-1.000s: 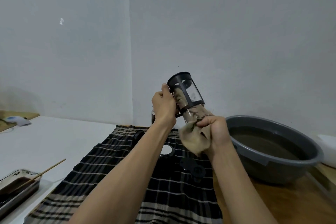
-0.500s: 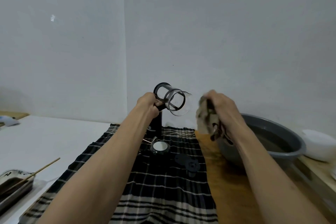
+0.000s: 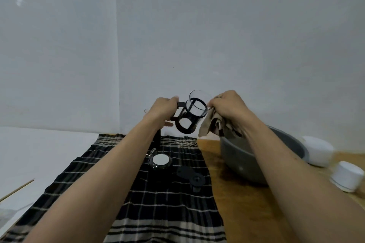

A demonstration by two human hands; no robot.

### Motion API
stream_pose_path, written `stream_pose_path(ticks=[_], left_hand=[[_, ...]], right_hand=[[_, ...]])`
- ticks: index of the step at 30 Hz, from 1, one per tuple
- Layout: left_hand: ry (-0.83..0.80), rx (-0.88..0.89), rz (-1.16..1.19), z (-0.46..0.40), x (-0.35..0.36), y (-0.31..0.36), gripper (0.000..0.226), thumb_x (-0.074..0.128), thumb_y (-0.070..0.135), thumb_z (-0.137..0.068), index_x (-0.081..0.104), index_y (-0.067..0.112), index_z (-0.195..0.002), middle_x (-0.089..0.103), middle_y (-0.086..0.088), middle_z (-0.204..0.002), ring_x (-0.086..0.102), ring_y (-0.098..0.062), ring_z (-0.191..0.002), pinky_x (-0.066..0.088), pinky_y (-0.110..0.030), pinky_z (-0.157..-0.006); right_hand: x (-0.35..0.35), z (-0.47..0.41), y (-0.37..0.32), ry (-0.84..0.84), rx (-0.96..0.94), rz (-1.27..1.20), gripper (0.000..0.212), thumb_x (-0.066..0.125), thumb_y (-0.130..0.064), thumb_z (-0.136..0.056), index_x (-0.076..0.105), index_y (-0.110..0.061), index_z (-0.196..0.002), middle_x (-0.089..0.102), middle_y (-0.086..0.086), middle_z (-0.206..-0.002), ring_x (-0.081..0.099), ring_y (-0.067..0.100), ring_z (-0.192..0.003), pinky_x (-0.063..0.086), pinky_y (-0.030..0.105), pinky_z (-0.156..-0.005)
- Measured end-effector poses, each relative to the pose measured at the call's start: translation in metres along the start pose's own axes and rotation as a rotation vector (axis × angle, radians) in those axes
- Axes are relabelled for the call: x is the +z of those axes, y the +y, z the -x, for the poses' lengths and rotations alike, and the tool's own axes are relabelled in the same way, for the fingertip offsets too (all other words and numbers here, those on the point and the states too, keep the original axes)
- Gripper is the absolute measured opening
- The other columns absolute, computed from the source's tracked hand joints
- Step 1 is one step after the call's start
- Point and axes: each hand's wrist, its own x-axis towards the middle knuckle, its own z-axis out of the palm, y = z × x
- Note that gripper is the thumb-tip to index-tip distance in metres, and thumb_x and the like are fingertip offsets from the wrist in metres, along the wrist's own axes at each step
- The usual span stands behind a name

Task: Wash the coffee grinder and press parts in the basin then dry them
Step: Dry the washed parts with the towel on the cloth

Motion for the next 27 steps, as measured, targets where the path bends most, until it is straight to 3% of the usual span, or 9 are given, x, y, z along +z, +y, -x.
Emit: stream_pose_path(ticks=[4,7,12,15,19,23,27], left_hand=[[-0.011,0.107,-0.090,-0.013,0.004,-0.003,0.063,0.050,0.070,-0.095,0.073,0.012,-0.104,0.070,-0.005,-0.098,0.066,-0.022,-0.085,0.059,-0.036,-0.066],[-0.069,0.078,-0.183,-0.036,0.009,-0.016,0.052,0.058,0.059,-0.097,0.071,0.009,-0.106,0.069,-0.006,-0.097,0.066,-0.023,-0.078,0.064,-0.037,-0.067],[-0.176,-0.036,-0.193,-0.069,0.029,-0.047,0.039,0.060,0.034,-0.103,0.065,-0.004,-0.112,0.065,-0.010,-0.102,0.064,-0.021,-0.083,0.061,-0.035,-0.057],[-0.212,-0.102,-0.211,-0.089,0.039,-0.065,0.024,0.064,0.021,-0.102,0.063,-0.002,-0.100,0.065,-0.017,-0.112,0.066,-0.030,-0.088,0.064,-0.048,-0.072],[-0.234,-0.168,-0.197,-0.101,0.046,-0.078,0.020,0.064,0.013,-0.101,0.059,0.002,-0.085,0.065,-0.015,-0.093,0.065,-0.028,-0.078,0.061,-0.054,-0.088],[-0.216,-0.204,-0.193,-0.103,0.045,-0.082,0.017,0.064,0.016,-0.102,0.060,0.000,-0.097,0.065,-0.014,-0.091,0.069,-0.028,-0.074,0.063,-0.048,-0.082],[-0.166,-0.114,-0.359,-0.098,0.034,-0.082,0.030,0.066,0.030,-0.100,0.063,0.000,-0.100,0.067,-0.011,-0.091,0.070,-0.028,-0.075,0.063,-0.035,-0.069]], right_hand=[[0.006,-0.027,-0.003,-0.035,0.101,-0.022,0.025,0.070,-0.014,-0.082,0.064,-0.010,-0.059,0.062,0.004,-0.062,0.056,0.019,-0.058,0.043,0.027,-0.053],[0.021,-0.049,0.005,-0.076,0.149,0.008,0.014,0.068,-0.017,-0.080,0.068,-0.007,-0.071,0.065,0.006,-0.068,0.059,0.020,-0.058,0.044,0.027,-0.052],[0.058,-0.080,0.035,-0.183,0.223,0.117,0.017,0.073,-0.020,-0.079,0.068,-0.003,-0.078,0.067,0.012,-0.084,0.061,0.025,-0.069,0.047,0.028,-0.056],[0.077,-0.093,0.050,-0.247,0.240,0.168,0.023,0.074,-0.020,-0.083,0.060,-0.005,-0.074,0.062,0.011,-0.087,0.062,0.028,-0.084,0.048,0.031,-0.066],[0.094,-0.100,0.067,-0.303,0.253,0.207,0.024,0.072,-0.022,-0.086,0.059,-0.006,-0.073,0.060,0.008,-0.083,0.061,0.027,-0.083,0.047,0.030,-0.064],[0.102,-0.107,0.075,-0.312,0.245,0.200,0.025,0.071,-0.025,-0.086,0.061,-0.006,-0.075,0.063,0.010,-0.084,0.056,0.021,-0.068,0.043,0.029,-0.055],[0.091,-0.106,0.072,-0.361,0.254,0.224,0.046,0.073,-0.045,-0.089,0.063,-0.003,-0.106,0.059,0.009,-0.106,0.058,0.026,-0.088,0.045,0.032,-0.071]])
